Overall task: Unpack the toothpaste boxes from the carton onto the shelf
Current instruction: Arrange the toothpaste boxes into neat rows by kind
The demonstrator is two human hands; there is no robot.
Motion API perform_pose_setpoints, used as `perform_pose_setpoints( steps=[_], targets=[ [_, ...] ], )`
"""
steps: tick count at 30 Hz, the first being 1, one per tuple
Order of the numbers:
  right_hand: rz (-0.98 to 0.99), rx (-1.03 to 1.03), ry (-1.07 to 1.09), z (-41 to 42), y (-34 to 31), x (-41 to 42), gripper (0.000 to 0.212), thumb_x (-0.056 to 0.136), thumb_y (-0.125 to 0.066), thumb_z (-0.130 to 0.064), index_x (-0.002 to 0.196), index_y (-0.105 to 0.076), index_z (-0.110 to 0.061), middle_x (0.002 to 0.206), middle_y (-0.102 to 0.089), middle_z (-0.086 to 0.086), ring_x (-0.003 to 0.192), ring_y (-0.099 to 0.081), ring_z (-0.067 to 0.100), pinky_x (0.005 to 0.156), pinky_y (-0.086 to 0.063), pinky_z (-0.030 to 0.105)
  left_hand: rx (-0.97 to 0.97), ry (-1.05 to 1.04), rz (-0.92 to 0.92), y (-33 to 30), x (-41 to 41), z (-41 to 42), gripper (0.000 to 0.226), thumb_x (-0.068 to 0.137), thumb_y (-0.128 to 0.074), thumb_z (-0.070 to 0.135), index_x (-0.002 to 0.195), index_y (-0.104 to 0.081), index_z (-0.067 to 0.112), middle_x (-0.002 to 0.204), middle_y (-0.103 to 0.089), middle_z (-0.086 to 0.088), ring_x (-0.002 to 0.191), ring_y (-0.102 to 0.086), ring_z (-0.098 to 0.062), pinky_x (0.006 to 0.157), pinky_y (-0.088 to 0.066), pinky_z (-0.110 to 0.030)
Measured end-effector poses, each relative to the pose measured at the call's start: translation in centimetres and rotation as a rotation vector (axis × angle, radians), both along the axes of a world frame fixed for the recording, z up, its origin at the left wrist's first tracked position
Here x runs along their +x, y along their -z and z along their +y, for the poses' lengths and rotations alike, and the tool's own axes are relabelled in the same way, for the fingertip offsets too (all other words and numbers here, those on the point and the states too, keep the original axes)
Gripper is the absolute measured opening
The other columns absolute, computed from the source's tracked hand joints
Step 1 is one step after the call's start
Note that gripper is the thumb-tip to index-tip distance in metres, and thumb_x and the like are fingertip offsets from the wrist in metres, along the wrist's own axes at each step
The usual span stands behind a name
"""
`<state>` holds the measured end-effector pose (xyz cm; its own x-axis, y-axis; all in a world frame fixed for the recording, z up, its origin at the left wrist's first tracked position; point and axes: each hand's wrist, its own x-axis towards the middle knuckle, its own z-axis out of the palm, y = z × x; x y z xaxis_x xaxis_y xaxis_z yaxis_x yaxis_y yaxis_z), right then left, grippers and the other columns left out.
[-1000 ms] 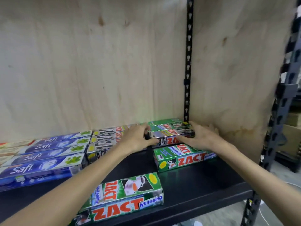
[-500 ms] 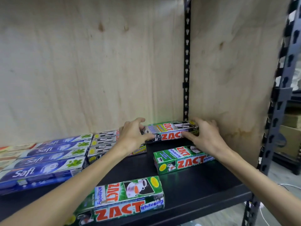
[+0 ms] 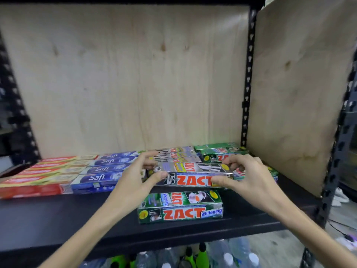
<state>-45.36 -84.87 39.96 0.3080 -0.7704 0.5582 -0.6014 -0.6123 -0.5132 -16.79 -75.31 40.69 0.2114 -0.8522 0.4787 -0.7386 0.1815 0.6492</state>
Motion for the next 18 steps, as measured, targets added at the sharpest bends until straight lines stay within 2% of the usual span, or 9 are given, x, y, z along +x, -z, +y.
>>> perform_pose_setpoints(
  steps=[2, 3, 5, 7, 11, 15, 18],
  targets=[
    [0.017, 0.027, -0.024, 1.7, 0.7, 0.4, 0.063, 0.061, -0.069, -0.082, 0.106, -0.060, -0.039, 0.101, -0.058, -0.022, 0.102, -0.048, 0.002, 0.086, -0.044, 0.030, 0.017, -0.022, -0.026, 1.2, 0.6, 2.2, 0.051, 0.088, -0.070, 0.047, 0.134, -0.046, 0.049, 0.119, -0.060, 0.026, 0.116, -0.051, 0.015, 0.096, -0.040, -0.013],
    [0.009, 0.040, -0.033, 2.4, 1.1, 0.5, 0.064, 0.060, -0.067, -0.084, 0.106, -0.059, -0.040, 0.103, -0.059, -0.023, 0.103, -0.049, 0.001, 0.087, -0.044, 0.030, 0.029, -0.037, -0.030, 1.7, 0.8, 2.9, 0.051, 0.088, -0.068, 0.051, 0.134, -0.046, 0.050, 0.120, -0.060, 0.027, 0.119, -0.051, 0.011, 0.102, -0.043, -0.023],
    [-0.064, 0.078, -0.050, 3.7, 1.7, 0.9, 0.067, 0.059, -0.068, -0.084, 0.107, -0.057, -0.039, 0.104, -0.061, -0.022, 0.103, -0.054, -0.002, 0.085, -0.046, 0.027, 0.033, -0.068, -0.050, 2.3, 0.9, 3.7, 0.049, 0.087, -0.063, 0.059, 0.132, -0.045, 0.053, 0.123, -0.058, 0.030, 0.125, -0.049, 0.005, 0.110, -0.041, -0.040],
    [-0.137, 0.113, -0.050, 4.9, 1.8, 1.3, 0.066, 0.059, -0.071, -0.079, 0.108, -0.055, -0.038, 0.104, -0.061, -0.021, 0.101, -0.057, -0.002, 0.083, -0.047, 0.023, 0.021, -0.082, -0.092, 2.2, 0.6, 4.0, 0.048, 0.089, -0.059, 0.061, 0.133, -0.045, 0.050, 0.124, -0.057, 0.031, 0.127, -0.048, 0.003, 0.113, -0.038, -0.044],
    [-0.199, 0.118, -0.001, 7.1, 1.9, 1.5, 0.067, 0.058, -0.069, -0.080, 0.107, -0.055, -0.036, 0.103, -0.061, -0.020, 0.102, -0.057, 0.003, 0.090, -0.051, 0.034, -0.005, -0.121, -0.102, 2.4, -0.3, 4.6, 0.048, 0.094, -0.058, 0.055, 0.137, -0.049, 0.037, 0.132, -0.055, 0.024, 0.129, -0.044, 0.002, 0.114, -0.034, -0.037],
    [-0.188, 0.109, 0.035, 9.4, 2.4, 1.9, 0.066, 0.060, -0.061, -0.085, 0.109, -0.058, -0.040, 0.104, -0.060, -0.022, 0.106, -0.052, 0.009, 0.093, -0.049, 0.040, -0.122, -0.290, -0.135, 3.4, -2.3, 6.1, 0.038, 0.095, -0.059, 0.049, 0.130, -0.050, 0.037, 0.127, -0.049, 0.021, 0.124, -0.035, -0.003, 0.101, -0.026, -0.027],
    [-0.172, 0.072, 0.047, 11.3, 2.7, 2.6, 0.063, 0.068, -0.057, -0.081, 0.116, -0.059, -0.040, 0.110, -0.059, -0.022, 0.110, -0.046, 0.007, 0.100, -0.044, 0.040, -0.144, -0.250, -0.119, 3.6, -4.7, 7.6, 0.033, 0.093, -0.051, 0.062, 0.119, -0.055, 0.042, 0.120, -0.051, 0.028, 0.118, -0.033, 0.004, 0.100, -0.024, -0.026]
  ],
)
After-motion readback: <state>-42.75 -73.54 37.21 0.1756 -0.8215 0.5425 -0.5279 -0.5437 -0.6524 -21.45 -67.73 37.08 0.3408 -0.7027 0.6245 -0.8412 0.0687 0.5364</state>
